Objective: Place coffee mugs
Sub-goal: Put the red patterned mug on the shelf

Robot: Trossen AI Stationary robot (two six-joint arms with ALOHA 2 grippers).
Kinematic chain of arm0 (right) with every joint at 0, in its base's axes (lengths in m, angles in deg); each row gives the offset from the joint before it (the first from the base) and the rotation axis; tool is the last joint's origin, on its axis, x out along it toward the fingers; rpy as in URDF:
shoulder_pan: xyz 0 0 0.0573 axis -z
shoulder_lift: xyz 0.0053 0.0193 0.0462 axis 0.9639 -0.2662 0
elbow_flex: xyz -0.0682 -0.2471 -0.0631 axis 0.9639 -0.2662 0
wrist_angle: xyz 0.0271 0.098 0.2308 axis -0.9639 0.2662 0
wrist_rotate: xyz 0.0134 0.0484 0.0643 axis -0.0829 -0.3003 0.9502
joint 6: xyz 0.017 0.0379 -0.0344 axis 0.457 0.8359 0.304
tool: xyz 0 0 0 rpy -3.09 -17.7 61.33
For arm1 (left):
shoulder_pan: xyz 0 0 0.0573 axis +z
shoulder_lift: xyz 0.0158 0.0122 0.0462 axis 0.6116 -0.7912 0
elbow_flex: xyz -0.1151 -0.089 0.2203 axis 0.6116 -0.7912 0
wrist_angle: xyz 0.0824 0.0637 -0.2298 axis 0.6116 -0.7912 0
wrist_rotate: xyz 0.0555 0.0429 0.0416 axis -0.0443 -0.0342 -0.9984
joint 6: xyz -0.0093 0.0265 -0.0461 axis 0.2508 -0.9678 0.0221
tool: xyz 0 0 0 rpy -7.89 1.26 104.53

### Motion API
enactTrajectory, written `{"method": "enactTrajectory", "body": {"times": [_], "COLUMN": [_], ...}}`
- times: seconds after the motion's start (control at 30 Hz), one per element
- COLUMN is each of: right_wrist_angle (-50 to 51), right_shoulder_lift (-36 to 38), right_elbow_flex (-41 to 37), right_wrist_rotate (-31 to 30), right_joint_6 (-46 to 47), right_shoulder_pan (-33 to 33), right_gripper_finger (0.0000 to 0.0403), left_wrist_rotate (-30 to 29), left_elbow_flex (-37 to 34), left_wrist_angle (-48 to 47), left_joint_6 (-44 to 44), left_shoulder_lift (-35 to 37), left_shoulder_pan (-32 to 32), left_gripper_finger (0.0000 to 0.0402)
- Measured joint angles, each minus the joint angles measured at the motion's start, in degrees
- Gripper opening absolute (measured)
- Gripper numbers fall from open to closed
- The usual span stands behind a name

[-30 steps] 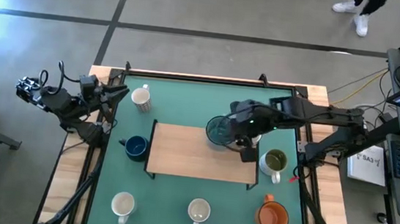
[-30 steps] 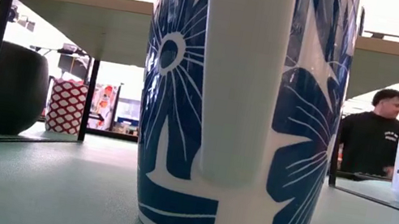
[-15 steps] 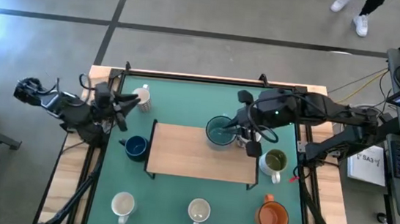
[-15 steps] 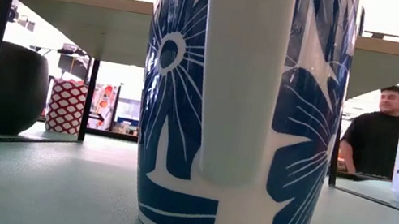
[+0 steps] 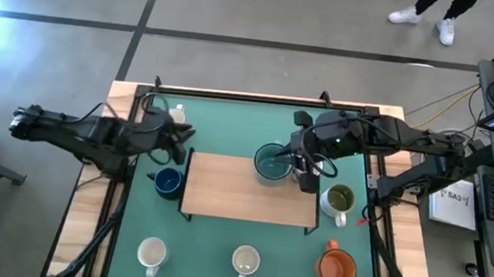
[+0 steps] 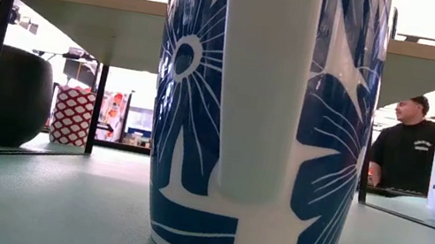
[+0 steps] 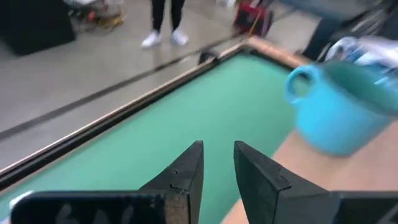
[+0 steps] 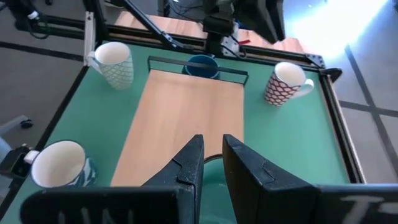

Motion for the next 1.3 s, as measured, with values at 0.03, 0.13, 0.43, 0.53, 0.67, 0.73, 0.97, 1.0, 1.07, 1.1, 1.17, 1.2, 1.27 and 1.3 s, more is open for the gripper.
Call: {"method": "enactTrajectory", "body": {"times": [0.03,0.13,0.43,0.53,0.67,0.73,0.97,1.0,1.07,1.1,1.17,1.2,1.27,1.3], "right_wrist_angle": [0.01,0.11,0.09,0.24,1.95,2.46,3.33,3.37,3.44,3.48,3.55,3.66,4.24,4.71], "right_shoulder_lift": [0.01,0.0,0.02,0.02,0.02,0.02,0.02,0.02,0.02,0.02,0.02,0.02,0.02,0.02], "right_elbow_flex": [0.0,0.0,0.0,0.0,0.0,0.0,0.0,0.0,0.0,0.0,0.0,0.0,0.0,0.0], "right_wrist_rotate": [-0.09,-0.11,-0.1,-0.09,-0.08,-0.06,-0.05,-0.04,-0.04,-0.04,-0.02,-0.02,-0.02,0.0], "right_joint_6": [0.06,0.06,0.59,2.48,3.04,3.91,4.91,4.91,4.89,4.9,4.89,4.91,4.89,4.89], "right_shoulder_pan": [0.0,0.0,0.0,0.0,0.0,0.0,0.0,0.0,0.0,0.0,0.0,0.0,0.0,0.0], "right_gripper_finger": [0.0047,0.0047,0.0047,0.0047,0.0047,0.0047,0.0055,0.0057,0.0063,0.0065,0.0071,0.0073,0.0078,0.008], "left_wrist_rotate": [1.21,5.53,22.06,25.08,24.93,24.83,26.99,26.98,26.98,27.0,26.98,26.96,26.6,26.4], "left_elbow_flex": [1.36,6.08,14.35,14.95,14.81,13.9,12.09,11.9,11.48,11.28,10.91,10.72,10.52,10.48], "left_wrist_angle": [-2.64,-12.86,-27.61,-29.46,-31.53,-31.77,-31.69,-31.61,-31.48,-31.18,-30.85,-30.68,-29.65,-29.13], "left_joint_6": [0.66,2.44,-11.94,-16.83,-18.25,-18.49,-19.08,-18.98,-18.97,-18.97,-18.95,-19.08,-19.64,-19.88], "left_shoulder_lift": [-0.98,-3.92,-14.27,-16.96,-19.69,-20.62,-23.92,-24.49,-25.72,-26.44,-27.79,-28.49,-29.86,-30.55], "left_shoulder_pan": [1.53,6.97,20.78,23.83,28.48,30.93,36.21,36.56,37.18,37.46,37.82,37.94,38.25,38.44], "left_gripper_finger": [0.0072,0.0072,0.0072,0.0077,0.0094,0.0103,0.0123,0.0124,0.0123,0.0123,0.0123,0.0123,0.0123,0.0123]}}
